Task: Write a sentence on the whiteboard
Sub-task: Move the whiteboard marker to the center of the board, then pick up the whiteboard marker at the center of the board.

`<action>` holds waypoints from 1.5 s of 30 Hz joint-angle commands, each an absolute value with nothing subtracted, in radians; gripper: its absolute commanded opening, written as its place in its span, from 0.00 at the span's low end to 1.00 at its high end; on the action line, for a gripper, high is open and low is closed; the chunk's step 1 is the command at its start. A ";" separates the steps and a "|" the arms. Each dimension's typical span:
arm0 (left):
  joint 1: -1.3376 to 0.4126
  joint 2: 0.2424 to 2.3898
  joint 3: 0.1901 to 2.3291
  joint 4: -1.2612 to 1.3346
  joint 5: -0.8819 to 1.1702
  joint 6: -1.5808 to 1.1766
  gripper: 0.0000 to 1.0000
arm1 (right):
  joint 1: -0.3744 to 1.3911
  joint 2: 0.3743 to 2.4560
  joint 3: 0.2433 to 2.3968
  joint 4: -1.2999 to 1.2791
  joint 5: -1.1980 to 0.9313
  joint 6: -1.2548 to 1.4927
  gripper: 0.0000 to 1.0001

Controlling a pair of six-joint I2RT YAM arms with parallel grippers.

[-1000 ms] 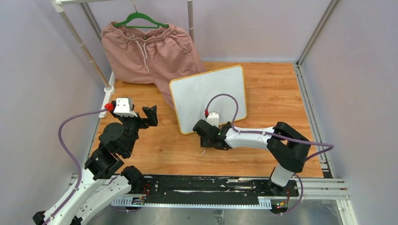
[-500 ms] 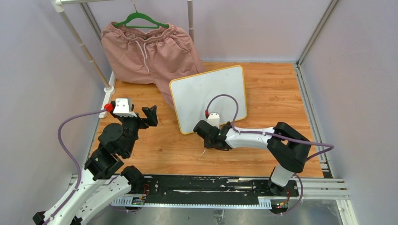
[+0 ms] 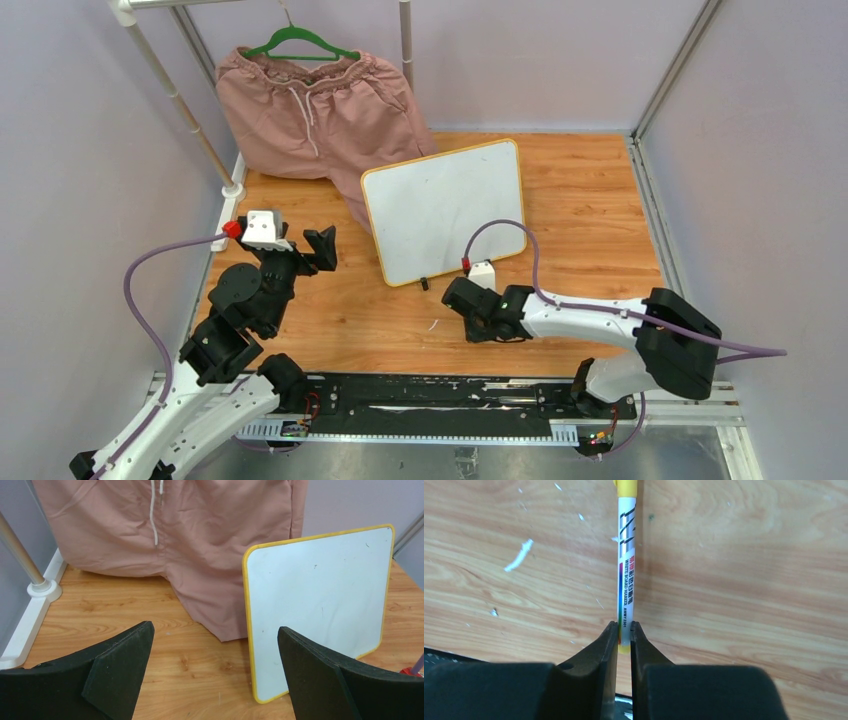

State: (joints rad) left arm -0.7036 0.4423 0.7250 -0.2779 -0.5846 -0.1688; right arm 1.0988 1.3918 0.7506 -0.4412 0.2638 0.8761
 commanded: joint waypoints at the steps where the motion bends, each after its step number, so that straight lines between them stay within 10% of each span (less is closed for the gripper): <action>1: -0.713 0.439 0.721 -0.247 -0.570 -0.161 1.00 | 1.118 1.335 0.711 -0.510 0.242 0.863 0.13; 13: -0.715 0.436 0.721 -0.253 -0.566 -0.163 1.00 | 1.087 1.362 0.808 -0.566 0.246 0.718 0.51; 45: -0.726 0.442 0.718 -0.252 -0.561 -0.155 1.00 | 0.924 1.511 0.842 -0.434 0.127 0.546 0.40</action>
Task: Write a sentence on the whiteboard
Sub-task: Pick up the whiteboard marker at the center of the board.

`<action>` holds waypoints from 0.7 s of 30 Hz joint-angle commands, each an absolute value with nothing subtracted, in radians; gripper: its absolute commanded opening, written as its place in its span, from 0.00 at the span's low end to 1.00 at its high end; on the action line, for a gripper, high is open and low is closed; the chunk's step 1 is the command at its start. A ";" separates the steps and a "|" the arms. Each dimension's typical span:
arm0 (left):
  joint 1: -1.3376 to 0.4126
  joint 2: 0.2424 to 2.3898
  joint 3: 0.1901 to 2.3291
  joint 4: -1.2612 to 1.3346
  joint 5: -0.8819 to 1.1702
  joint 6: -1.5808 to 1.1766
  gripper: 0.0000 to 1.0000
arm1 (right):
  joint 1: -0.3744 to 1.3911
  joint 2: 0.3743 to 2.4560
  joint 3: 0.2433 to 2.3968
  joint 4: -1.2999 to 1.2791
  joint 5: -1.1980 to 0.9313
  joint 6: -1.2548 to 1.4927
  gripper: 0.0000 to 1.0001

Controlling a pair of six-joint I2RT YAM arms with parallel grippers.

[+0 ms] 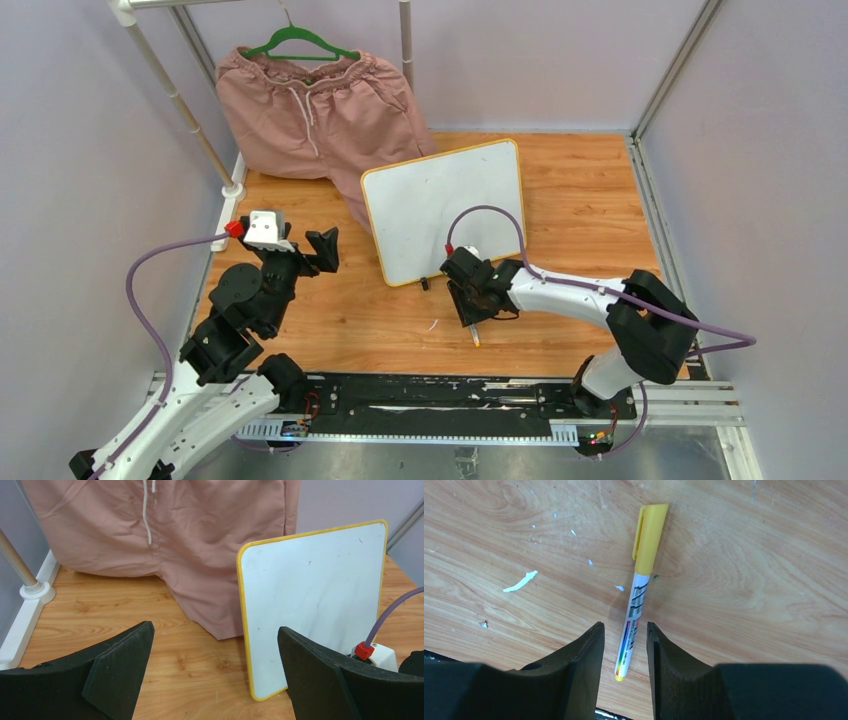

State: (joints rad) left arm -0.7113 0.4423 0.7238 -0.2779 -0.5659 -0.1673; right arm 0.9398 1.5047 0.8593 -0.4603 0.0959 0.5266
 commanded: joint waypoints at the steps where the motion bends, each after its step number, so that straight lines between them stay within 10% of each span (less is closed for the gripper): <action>1: -0.726 0.442 0.717 -0.250 -0.560 -0.155 1.00 | 0.924 1.511 0.838 -0.431 0.130 0.546 0.40; 21: -0.730 0.440 0.718 -0.253 -0.561 -0.152 1.00 | 0.921 1.532 0.743 -0.413 0.132 0.547 0.13</action>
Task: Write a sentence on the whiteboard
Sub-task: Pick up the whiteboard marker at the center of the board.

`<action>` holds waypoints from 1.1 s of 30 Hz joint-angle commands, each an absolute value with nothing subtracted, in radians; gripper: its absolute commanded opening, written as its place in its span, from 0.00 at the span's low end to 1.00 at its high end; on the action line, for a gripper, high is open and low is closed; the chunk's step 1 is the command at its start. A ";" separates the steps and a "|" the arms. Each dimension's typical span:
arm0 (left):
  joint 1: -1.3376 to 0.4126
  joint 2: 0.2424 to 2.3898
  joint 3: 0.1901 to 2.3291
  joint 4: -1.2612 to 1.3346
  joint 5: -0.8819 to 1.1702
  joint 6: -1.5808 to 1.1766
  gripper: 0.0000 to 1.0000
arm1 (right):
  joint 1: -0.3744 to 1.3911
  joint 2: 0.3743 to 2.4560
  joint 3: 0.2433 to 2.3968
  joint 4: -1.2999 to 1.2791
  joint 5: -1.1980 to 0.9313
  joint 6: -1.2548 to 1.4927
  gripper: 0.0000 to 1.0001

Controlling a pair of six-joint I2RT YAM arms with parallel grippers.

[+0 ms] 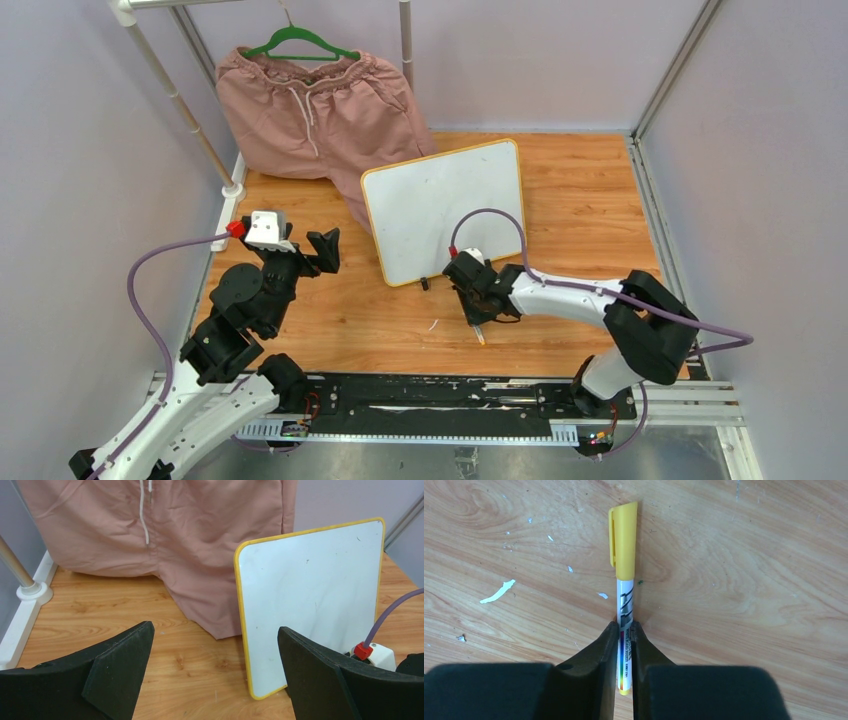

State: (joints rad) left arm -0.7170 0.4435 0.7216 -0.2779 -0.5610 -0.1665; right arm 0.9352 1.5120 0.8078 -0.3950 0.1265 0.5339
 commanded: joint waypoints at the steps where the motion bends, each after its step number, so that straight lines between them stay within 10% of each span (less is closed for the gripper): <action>1: -0.730 0.440 0.718 -0.253 -0.561 -0.152 1.00 | 0.922 1.525 0.736 -0.413 0.132 0.549 0.08; 22: -0.736 0.457 0.691 -0.215 -0.501 -0.157 1.00 | 0.974 0.851 0.773 -0.583 0.063 0.470 0.00; 33: -0.736 0.520 0.710 -0.032 0.028 -0.383 1.00 | 0.976 0.663 0.842 -0.393 -0.024 0.378 0.00</action>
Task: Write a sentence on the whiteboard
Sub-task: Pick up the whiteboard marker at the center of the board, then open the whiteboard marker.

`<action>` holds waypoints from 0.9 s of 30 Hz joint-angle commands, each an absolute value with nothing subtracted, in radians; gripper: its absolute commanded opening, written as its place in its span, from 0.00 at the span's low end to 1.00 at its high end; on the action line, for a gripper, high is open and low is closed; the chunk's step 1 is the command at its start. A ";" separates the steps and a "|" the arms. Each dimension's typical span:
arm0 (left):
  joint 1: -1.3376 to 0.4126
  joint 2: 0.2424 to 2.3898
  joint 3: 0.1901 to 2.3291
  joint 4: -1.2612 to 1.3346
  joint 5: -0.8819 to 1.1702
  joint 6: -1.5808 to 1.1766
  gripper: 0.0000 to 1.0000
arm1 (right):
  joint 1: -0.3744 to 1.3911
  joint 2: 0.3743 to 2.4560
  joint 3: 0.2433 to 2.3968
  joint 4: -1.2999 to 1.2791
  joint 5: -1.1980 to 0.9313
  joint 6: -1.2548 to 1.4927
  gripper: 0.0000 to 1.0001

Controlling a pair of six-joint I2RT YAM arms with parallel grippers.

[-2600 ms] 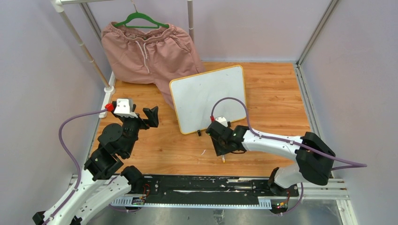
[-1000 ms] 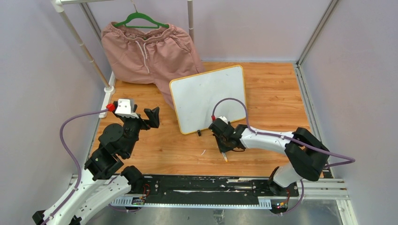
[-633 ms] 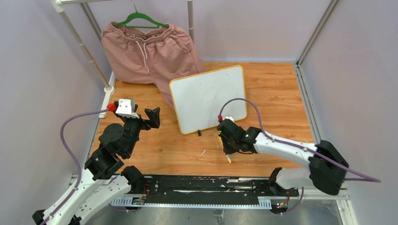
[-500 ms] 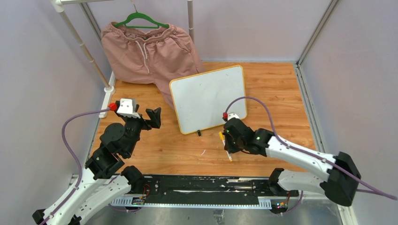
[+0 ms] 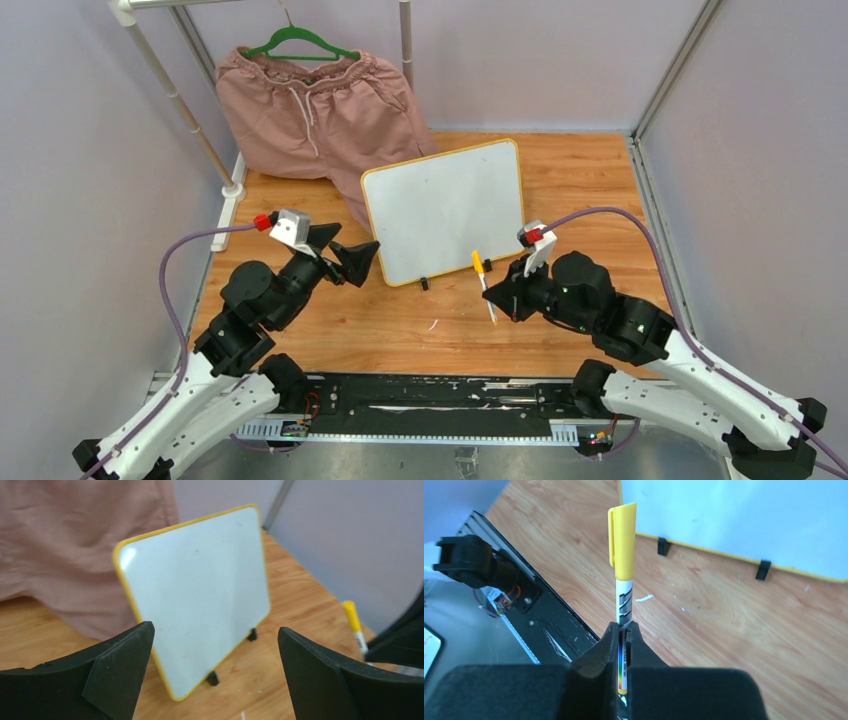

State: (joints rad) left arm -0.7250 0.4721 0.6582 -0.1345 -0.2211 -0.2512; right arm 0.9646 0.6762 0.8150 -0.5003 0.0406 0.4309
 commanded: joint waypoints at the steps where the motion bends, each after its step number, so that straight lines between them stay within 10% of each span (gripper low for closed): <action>1: -0.736 0.537 0.724 -0.029 0.068 -0.423 1.00 | 0.977 0.663 0.839 -0.362 -0.034 0.376 0.00; 27: -0.736 0.787 0.823 0.079 0.391 -0.690 0.82 | 1.083 0.888 0.964 -0.045 -0.091 0.319 0.00</action>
